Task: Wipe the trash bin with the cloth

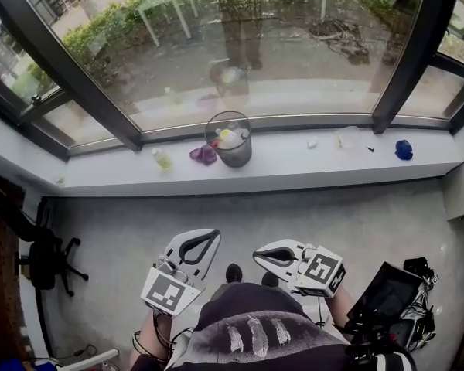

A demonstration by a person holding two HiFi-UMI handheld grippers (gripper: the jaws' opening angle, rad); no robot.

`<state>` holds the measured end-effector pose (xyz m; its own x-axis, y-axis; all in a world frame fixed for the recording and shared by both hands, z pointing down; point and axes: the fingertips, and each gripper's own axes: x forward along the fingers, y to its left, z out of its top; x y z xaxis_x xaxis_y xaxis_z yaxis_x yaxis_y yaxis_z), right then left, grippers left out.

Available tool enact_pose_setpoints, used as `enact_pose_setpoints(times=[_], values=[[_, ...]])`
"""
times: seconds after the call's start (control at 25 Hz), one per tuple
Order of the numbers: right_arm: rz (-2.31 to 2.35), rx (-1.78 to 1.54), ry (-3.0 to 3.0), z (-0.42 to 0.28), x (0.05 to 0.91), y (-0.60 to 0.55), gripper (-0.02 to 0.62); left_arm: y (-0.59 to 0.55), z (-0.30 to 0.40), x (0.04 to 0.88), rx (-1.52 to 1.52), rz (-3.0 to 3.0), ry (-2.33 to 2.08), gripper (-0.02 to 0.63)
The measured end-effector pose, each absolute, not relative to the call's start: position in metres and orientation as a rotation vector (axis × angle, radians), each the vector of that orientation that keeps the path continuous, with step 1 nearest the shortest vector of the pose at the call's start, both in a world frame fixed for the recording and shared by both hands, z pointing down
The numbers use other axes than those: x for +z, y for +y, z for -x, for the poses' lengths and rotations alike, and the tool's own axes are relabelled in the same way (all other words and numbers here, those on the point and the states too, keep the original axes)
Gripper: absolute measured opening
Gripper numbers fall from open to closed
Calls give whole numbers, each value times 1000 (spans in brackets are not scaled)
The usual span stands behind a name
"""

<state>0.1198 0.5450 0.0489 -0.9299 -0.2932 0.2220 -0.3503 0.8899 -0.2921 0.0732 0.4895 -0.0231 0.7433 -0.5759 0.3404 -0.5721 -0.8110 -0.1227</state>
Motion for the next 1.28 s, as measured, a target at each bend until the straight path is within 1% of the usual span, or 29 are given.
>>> enact_pose_setpoints(times=[0.24, 0.52, 0.88, 1.12, 1.28], values=[[-481, 450, -2867, -115, 47, 521, -11, 459, -66, -21, -536, 2922, 989, -6], [-581, 441, -2783, -104, 44, 480, -11, 407, -44, -24, -437, 2951, 960, -6], [-583, 406, -2661, -42, 39, 404, -11, 313, 16, -20, -282, 3010, 972, -6], [-601, 382, -2610, -15, 45, 363, -11, 269, 56, -8, -269, 3014, 988, -6], [-609, 379, -2558, -12, 56, 342, -11, 251, 69, -1, -291, 3009, 1001, -6]])
